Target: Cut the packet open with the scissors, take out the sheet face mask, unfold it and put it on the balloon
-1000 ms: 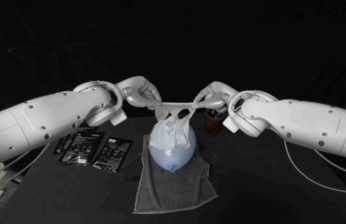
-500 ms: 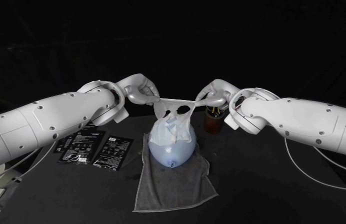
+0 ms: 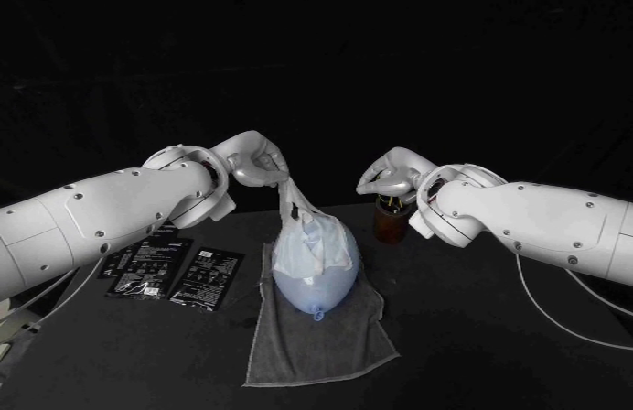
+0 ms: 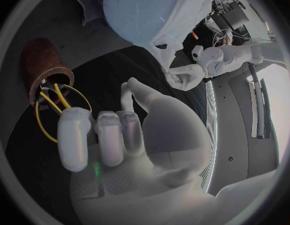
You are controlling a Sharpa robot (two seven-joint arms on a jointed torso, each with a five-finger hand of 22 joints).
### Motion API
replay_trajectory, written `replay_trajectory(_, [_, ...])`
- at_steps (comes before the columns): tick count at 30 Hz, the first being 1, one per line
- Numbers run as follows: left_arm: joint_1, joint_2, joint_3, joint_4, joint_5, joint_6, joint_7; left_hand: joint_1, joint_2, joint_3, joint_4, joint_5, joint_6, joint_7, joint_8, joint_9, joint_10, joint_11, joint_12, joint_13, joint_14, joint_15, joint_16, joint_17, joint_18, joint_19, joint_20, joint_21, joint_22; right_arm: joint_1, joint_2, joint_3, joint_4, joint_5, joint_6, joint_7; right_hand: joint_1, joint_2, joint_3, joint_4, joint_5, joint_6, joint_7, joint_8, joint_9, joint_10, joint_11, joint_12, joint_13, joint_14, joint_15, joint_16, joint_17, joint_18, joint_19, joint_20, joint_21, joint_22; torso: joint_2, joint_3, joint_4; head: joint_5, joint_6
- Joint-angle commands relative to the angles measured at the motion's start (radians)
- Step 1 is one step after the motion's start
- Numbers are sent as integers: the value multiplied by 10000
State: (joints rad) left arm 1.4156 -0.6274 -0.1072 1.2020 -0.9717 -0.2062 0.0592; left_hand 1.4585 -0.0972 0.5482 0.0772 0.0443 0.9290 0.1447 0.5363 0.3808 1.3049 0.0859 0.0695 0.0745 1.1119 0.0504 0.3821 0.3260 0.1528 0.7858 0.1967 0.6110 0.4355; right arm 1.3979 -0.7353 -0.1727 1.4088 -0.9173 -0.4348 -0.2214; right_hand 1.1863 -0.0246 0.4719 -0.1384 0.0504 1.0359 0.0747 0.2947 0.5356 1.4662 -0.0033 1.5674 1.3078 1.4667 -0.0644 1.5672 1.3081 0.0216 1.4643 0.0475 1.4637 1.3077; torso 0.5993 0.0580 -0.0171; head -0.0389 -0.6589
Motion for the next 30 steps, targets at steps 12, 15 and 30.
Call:
replay_trajectory(12, [-310, 326, -14, -380, -147, 33, -384, 54, -17, 103, 16, 34, 81, -11, -47, 1038, 70, 0, -45, 8, 85, 14, -55, 27, 157, -101, 18, 109, 43, -33, 8, 6, 16, 109, -1036, 28, 273, 179, 917, -201, -16, 176, -67, 806, 450, 1046, -36, 34, 2630, 1041, 6, 36, 2627, -31, 730, -28, 302, 2377, 13, 3, -2, -81, -54])
replay_trajectory(15, [-350, 367, -19, -422, -88, 83, -411, -6, -45, 122, 68, 34, 41, 13, -96, 1050, 17, 28, -68, -5, 47, 44, -105, 41, 141, -168, 39, 129, 69, -37, 4, 6, -11, 172, -1026, 27, 228, 148, 995, -203, -16, 141, -69, 870, 489, 1046, -38, 34, 2630, 1041, 3, 36, 2627, -25, 720, -30, 277, 2370, 3, -3, -4, -83, -80])
replay_trajectory(30, [-408, 8, -56, -331, 347, 281, -1540, -648, -1163, 386, 583, 37, -1839, 883, -1961, 96, -2171, 841, -96, -131, -642, 608, -493, 356, 136, -726, 442, -529, -317, -265, -250, 4, 163, 950, -1145, 377, -874, -888, 84, 477, -15, -1146, 462, 68, 49, 931, 411, -230, 2473, 1041, 351, 36, 2627, 96, 465, 191, -307, 2185, -20, -4, 17, -76, -139])
